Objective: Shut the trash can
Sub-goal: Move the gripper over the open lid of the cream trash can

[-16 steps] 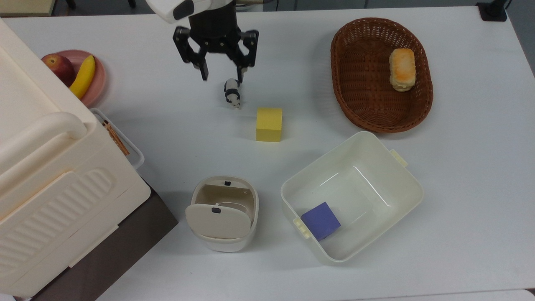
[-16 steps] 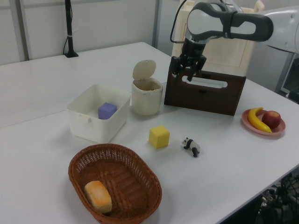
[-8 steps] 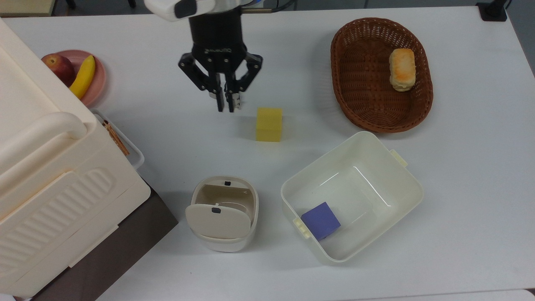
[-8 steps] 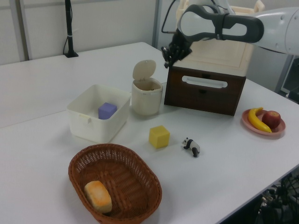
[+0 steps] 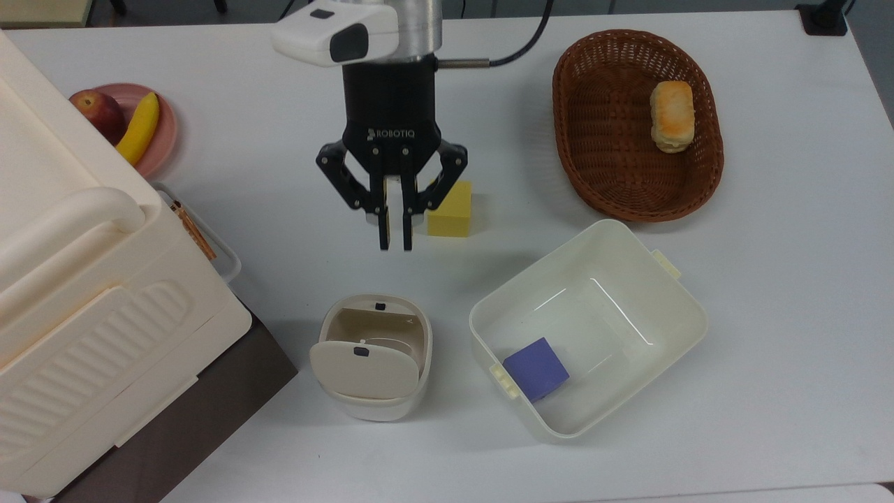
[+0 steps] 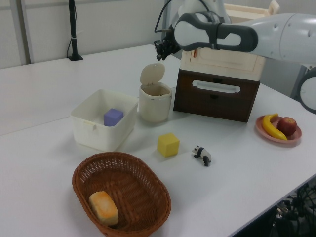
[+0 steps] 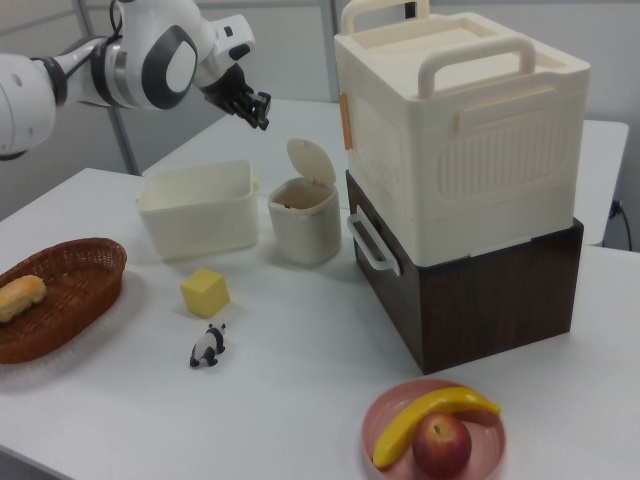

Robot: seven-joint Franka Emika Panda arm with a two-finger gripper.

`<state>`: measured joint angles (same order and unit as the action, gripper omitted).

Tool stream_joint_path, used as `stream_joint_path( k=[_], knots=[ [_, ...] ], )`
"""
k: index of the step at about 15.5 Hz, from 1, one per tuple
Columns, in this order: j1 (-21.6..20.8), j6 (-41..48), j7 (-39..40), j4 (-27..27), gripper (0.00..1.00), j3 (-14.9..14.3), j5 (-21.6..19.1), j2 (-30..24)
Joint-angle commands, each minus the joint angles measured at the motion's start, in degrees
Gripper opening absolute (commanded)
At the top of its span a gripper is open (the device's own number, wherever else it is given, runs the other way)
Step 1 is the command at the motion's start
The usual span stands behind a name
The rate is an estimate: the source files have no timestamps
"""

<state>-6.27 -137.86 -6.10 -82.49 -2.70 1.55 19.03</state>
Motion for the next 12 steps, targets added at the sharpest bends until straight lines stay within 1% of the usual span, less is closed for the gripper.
stream_joint_path(
  k=[1, 5, 6, 8, 12],
  knots=[
    [-0.3, -5.7, -1.3, 2.1, 0.22, -0.7, 1.9, 2.9],
    [-0.1, -9.0, -1.3, 4.4, 0.23, -1.0, 2.6, 7.0],
    [0.1, -9.6, -1.3, 5.4, 0.23, -1.3, 2.6, 8.4],
    [-0.1, -11.9, -1.3, 6.5, 0.23, -2.9, 2.6, 10.0],
    [-0.1, -16.4, -1.3, 7.0, 0.22, -3.9, 2.6, 11.4]
  ],
)
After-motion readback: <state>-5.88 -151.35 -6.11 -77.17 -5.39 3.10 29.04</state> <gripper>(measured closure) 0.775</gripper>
